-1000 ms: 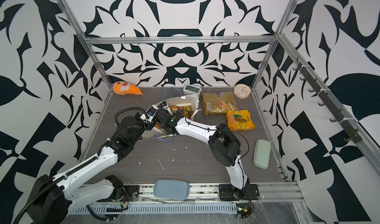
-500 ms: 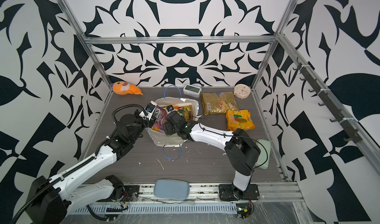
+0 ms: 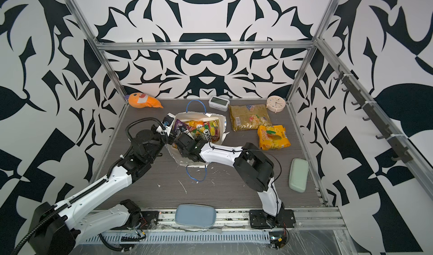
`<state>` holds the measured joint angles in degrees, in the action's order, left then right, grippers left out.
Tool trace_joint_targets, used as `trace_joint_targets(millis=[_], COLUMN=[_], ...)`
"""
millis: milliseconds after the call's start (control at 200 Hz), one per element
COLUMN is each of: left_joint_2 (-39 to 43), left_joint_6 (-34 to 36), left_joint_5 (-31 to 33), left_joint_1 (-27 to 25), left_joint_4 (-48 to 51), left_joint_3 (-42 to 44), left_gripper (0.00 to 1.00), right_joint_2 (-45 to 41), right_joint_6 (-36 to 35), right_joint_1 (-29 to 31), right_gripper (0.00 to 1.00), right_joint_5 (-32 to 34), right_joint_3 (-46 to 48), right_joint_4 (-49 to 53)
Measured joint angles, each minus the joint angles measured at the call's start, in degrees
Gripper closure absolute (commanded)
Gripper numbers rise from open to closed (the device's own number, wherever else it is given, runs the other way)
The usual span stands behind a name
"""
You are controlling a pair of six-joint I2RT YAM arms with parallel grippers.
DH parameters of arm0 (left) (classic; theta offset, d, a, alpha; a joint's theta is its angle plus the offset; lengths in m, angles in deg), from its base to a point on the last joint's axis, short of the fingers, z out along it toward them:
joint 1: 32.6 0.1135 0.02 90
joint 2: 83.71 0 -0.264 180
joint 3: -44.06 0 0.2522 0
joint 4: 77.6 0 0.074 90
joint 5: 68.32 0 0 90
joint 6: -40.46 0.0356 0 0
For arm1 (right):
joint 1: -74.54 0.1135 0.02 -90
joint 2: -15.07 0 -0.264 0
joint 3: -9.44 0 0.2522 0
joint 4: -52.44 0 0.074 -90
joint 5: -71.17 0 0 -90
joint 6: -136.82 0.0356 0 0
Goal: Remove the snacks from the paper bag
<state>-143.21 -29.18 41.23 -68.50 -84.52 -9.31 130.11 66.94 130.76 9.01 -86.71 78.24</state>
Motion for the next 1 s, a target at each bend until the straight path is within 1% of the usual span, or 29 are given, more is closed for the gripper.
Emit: trace_joint_targets(millis=[240,375,420,495,675,760,840,935,1000], left_joint_2=[0.42,0.42,0.44,0.7,1.33,1.38,1.38,1.44,1.68], left_joint_6=[-0.46,-0.44,-0.44,-0.39,0.48,0.94,1.31,1.66,1.88], left_joint_5=[-0.48,-0.52,-0.55,-0.5,-0.46,-0.33,-0.26,-0.33,-0.33], left_joint_1=[-0.09,-0.07,-0.09,-0.07,-0.09,-0.09,-0.09,-0.09,-0.09], left_joint_4=[0.37,0.35,0.37,0.44,0.52,0.5,0.44,0.44,0.24], left_joint_3=[0.09,0.2,0.2,0.2,0.66,0.66,0.76,0.79,1.2], left_gripper=[1.0,1.0,1.0,1.0,1.0,1.0,1.0,1.0,1.0], right_joint_2=[4.11,5.03,5.03,5.03,4.98,4.5,4.13,4.04,4.07], right_joint_6=[2.54,3.67,4.28,5.09,5.2,5.25,5.6,5.55,5.68], right_joint_1=[-0.24,-0.59,-0.7,-1.03,-1.6,-1.77,-1.95,-2.54,-3.06], right_gripper=[0.12,0.22,0.26,0.3,0.42,0.42,0.33,0.3,0.3], right_joint_5=[9.75,13.31,13.84,14.75,16.06,16.35,16.79,17.44,17.81], right_joint_3=[-4.48,-5.6,-5.6,-5.6,-5.49,-5.11,-5.09,-5.09,-5.09], right_joint_4=[2.69,4.5,4.94,5.29,5.53,5.53,5.84,6.19,6.23])
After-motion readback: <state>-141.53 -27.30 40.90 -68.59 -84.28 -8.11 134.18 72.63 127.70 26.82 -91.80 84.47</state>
